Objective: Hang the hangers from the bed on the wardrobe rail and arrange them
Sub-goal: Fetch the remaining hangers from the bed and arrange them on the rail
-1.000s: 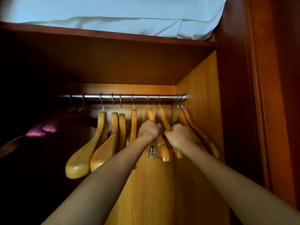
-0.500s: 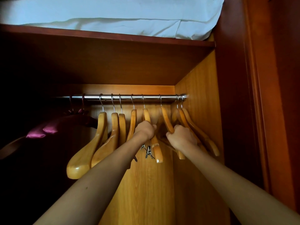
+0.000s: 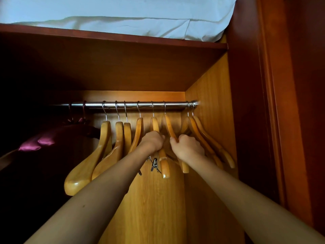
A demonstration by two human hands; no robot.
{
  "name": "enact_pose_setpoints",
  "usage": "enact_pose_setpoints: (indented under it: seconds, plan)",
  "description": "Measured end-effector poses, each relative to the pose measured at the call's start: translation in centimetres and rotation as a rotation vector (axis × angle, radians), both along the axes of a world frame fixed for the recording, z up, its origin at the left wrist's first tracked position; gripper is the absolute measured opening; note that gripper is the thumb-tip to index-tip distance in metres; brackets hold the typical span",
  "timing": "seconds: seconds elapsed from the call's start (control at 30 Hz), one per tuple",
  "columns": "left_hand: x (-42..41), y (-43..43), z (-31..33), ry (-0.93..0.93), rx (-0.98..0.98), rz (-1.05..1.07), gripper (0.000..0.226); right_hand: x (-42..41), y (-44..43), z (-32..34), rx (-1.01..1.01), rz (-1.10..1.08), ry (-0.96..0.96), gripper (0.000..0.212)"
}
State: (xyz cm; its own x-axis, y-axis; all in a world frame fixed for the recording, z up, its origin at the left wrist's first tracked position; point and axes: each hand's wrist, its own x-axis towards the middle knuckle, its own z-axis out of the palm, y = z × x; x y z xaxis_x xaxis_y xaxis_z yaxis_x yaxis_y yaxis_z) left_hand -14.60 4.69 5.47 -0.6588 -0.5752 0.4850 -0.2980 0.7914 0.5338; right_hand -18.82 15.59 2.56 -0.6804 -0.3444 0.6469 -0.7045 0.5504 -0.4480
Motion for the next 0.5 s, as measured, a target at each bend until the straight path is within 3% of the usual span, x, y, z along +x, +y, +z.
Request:
enact_pose_setpoints:
  seconds: [0.1, 0.2, 0.27, 0.33, 0.5]
  plan:
    - [0.2, 0.3, 0.1, -0.019, -0.084, 0.093, 0.033, -0.7, 1.2, 0.8, -0.014, -0.089, 0.149, 0.038]
    - [0.4, 1.3, 0.4, -0.013, -0.294, 0.225, 0.044, -1.7, 2.9, 1.4, 0.148, -0.273, 0.338, 0.025]
    - [0.1, 2.2, 0.6, 0.039, -0.425, 0.204, 0.044, -2.1, 3.6, 1.3, 0.294, -0.382, 0.361, 0.012]
    - [-0.4, 3.4, 0.8, 0.07, -0.515, 0.176, 0.042, -2.4, 3.9, 0.7, 0.426, -0.452, 0.336, 0.014]
    - [-2.3, 5.7, 0.8, -0.045, -0.486, 0.168, 0.042, -3.4, 3.8, -0.8, 0.58, -0.558, 0.375, 0.022]
